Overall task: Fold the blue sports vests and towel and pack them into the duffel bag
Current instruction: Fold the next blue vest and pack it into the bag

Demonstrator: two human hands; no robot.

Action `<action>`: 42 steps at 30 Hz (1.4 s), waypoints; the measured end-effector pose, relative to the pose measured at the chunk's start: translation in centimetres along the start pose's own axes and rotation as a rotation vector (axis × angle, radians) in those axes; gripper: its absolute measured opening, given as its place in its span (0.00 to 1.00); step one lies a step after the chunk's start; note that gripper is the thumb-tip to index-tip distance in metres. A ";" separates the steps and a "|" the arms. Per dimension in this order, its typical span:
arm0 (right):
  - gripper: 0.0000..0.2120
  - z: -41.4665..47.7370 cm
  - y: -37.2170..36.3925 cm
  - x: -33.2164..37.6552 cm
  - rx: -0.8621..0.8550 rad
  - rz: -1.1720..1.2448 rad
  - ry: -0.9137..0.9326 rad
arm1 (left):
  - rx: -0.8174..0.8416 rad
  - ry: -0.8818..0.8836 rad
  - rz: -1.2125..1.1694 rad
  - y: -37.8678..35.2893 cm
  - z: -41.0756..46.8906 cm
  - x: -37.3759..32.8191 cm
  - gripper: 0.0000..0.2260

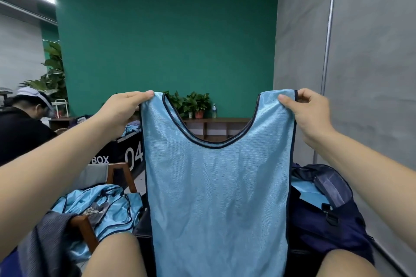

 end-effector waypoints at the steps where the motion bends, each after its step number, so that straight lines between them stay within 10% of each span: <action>1: 0.11 0.2 0.1 0.0 0.000 -0.017 0.009 | 0.012 -0.010 0.002 0.0 0.1 -0.1 0.16; 18: 0.15 2.7 -1.4 -0.6 -0.002 0.013 -0.017 | -0.157 -0.126 -0.046 0.6 3.3 -0.2 0.24; 42: 0.12 11.3 -17.9 -27.8 0.088 -0.147 -0.443 | -0.019 0.334 0.176 -1.3 21.8 27.7 0.11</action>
Point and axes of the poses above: each hand's wrist, its own z-axis towards the middle knuckle, its own y-axis out of the back of the hand, x = y × z, the point moved 8 cm from there along z, towards the middle knuckle, and after that the axes turned 7 degrees about -z, right-handed, at the moved point
